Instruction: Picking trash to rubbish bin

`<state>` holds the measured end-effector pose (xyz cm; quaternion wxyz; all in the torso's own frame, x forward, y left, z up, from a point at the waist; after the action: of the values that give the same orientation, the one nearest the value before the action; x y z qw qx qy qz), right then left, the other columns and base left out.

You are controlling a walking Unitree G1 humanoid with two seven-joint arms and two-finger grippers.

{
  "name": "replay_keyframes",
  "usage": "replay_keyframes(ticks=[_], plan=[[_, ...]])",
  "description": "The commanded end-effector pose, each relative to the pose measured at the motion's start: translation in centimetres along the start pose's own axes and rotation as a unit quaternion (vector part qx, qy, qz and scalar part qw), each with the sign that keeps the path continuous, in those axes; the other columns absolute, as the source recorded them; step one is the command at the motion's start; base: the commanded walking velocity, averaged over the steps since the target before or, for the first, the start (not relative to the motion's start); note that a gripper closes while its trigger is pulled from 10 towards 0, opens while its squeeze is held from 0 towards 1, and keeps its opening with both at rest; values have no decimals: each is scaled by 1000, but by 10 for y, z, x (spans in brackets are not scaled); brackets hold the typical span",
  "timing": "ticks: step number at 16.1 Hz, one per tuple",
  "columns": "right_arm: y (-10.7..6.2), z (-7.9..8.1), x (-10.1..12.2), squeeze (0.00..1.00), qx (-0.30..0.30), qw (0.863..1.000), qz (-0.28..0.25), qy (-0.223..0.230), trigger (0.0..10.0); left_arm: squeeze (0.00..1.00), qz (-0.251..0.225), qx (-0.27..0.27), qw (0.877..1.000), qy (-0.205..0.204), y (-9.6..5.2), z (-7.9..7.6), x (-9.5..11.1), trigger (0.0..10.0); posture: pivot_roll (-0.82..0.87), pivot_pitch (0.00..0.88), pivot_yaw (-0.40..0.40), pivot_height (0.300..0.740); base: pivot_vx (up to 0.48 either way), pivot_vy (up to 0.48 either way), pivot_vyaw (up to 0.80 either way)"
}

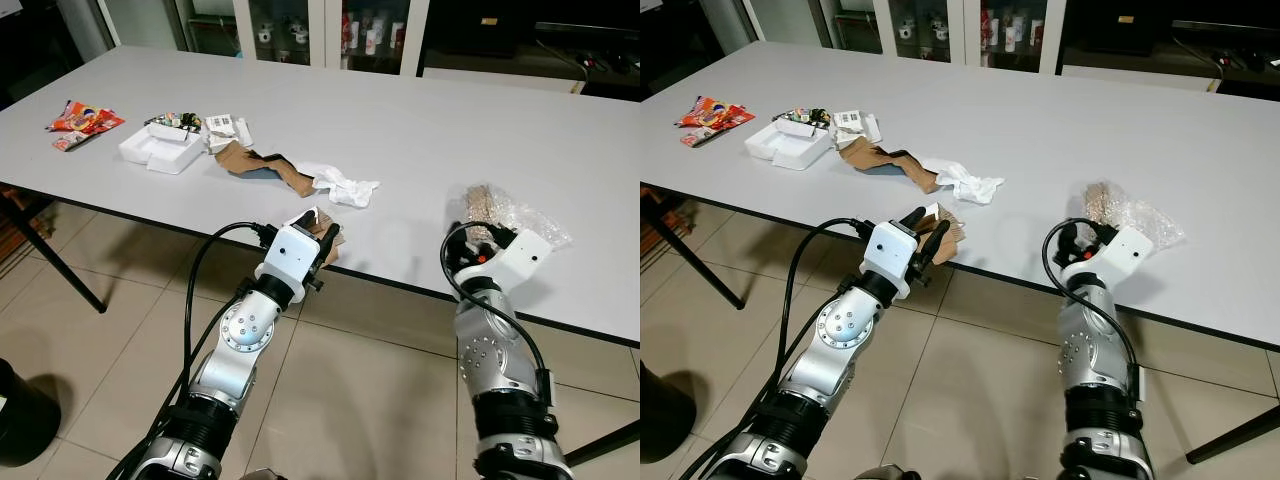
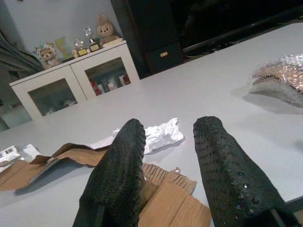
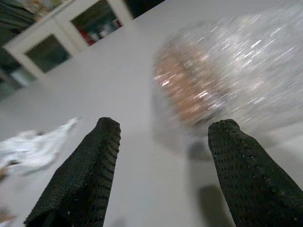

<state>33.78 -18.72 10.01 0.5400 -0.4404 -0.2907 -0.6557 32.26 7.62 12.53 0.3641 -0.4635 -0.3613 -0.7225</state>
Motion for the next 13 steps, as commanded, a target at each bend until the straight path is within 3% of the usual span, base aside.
replay_keyframes(ticks=[1,3,4,5,7,8,9,10,13], plan=[[0,-4,5,0,-10,999,-19,-45,10000,0,3,-3,1000,1,1,1,0,10000,-50,39,56,740,0,0,0],[-2,2,26,0,-3,990,-88,-108,10000,0,-5,-2,1000,0,2,1,3,10000,-49,40,56,740,0,0,0],[-4,13,39,0,23,981,-134,-140,10000,0,-8,-2,1000,-1,3,1,5,10000,-51,40,57,740,0,0,0],[-5,16,41,0,30,979,-142,-146,10000,0,-8,-2,1000,-1,3,1,5,10000,-51,40,57,740,0,0,0],[-5,25,34,0,59,976,-130,-165,10000,0,1,-9,1000,0,2,-2,1,10000,-53,42,57,740,0,0,0],[-4,30,8,0,101,973,-60,-198,10000,0,9,-6,1000,-1,2,-1,-2,10000,-56,44,55,740,0,0,0],[-8,32,-13,0,132,958,-16,-252,10000,0,13,-5,1000,-2,1,-1,-3,10000,-53,45,54,740,0,0,0],[-9,32,-18,0,142,954,-8,-265,10000,0,13,-5,1000,-2,1,-2,-4,10000,-51,45,53,740,0,0,0],[-11,34,-14,0,139,959,-22,-245,10000,0,17,-1,1000,-2,1,-1,-5,10000,-53,47,51,740,0,0,0]])
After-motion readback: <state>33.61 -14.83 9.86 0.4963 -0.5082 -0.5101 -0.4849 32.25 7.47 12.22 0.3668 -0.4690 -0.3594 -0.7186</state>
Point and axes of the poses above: a point about 5 cm out from each wrist's last joint towards the gripper, its own y axis pointing out of the wrist towards the gripper, its own x axis along the axis of the wrist's last joint, z = x × y, the point moved 1 cm from there along y, pointing out of the wrist towards the gripper
